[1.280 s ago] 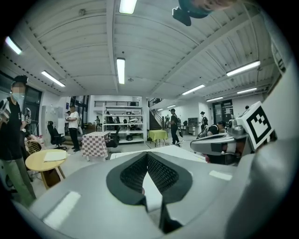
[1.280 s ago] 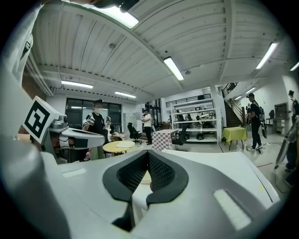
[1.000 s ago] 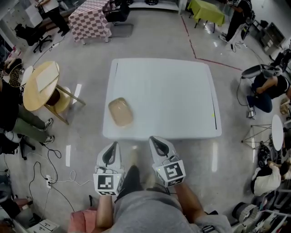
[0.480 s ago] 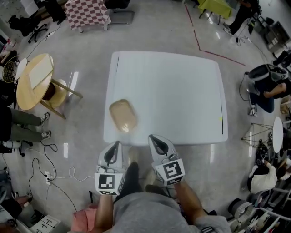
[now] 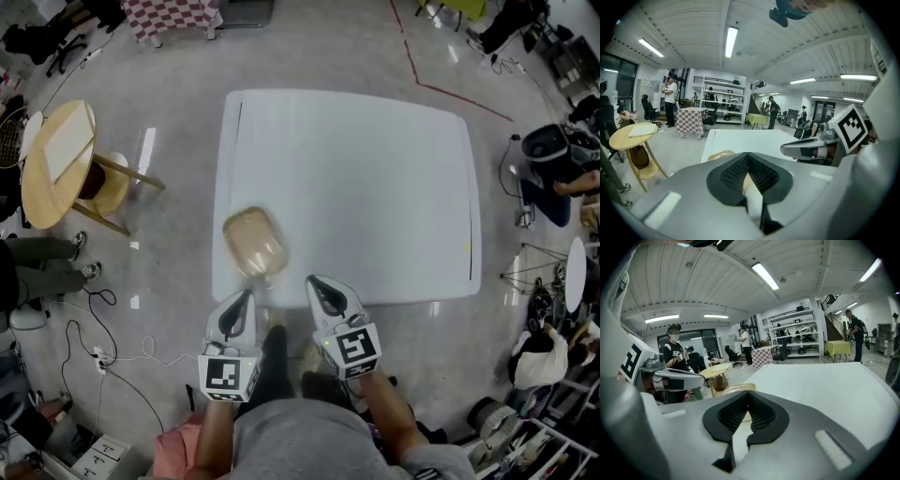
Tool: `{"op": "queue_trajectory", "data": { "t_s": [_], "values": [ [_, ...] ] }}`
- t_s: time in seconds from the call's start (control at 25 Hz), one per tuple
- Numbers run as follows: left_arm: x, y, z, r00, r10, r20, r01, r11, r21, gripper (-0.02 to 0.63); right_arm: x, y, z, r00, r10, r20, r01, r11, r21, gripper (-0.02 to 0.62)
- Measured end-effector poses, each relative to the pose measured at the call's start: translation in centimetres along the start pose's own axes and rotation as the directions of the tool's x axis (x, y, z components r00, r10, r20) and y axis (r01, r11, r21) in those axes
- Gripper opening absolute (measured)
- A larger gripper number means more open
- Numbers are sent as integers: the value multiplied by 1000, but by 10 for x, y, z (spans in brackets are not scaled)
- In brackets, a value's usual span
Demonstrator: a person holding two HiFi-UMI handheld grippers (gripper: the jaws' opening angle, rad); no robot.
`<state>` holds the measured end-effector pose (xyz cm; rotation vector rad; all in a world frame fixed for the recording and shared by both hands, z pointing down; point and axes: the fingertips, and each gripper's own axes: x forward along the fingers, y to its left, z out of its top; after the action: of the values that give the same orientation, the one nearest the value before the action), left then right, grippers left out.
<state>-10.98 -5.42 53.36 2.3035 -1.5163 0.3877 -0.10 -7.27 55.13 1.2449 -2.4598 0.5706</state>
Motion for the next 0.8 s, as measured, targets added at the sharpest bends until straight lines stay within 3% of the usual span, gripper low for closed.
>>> {"op": "queue_trajectory", "data": {
  "t_s": [0.56, 0.72, 0.8],
  "values": [
    [21, 25, -15, 999, 8, -51, -8, 1000, -15, 11, 48, -25, -19, 998, -10, -61, 16, 995, 101, 11],
    [23, 29, -18, 998, 9, -57, -10, 1000, -27, 11, 60, -27, -28, 996, 8, -94, 6, 989, 147, 66],
    [24, 31, -20, 998, 7, -62, -9, 999, -30, 11, 66, -27, -34, 994, 22, -111, -2, 984, 179, 126]
  ]
}}
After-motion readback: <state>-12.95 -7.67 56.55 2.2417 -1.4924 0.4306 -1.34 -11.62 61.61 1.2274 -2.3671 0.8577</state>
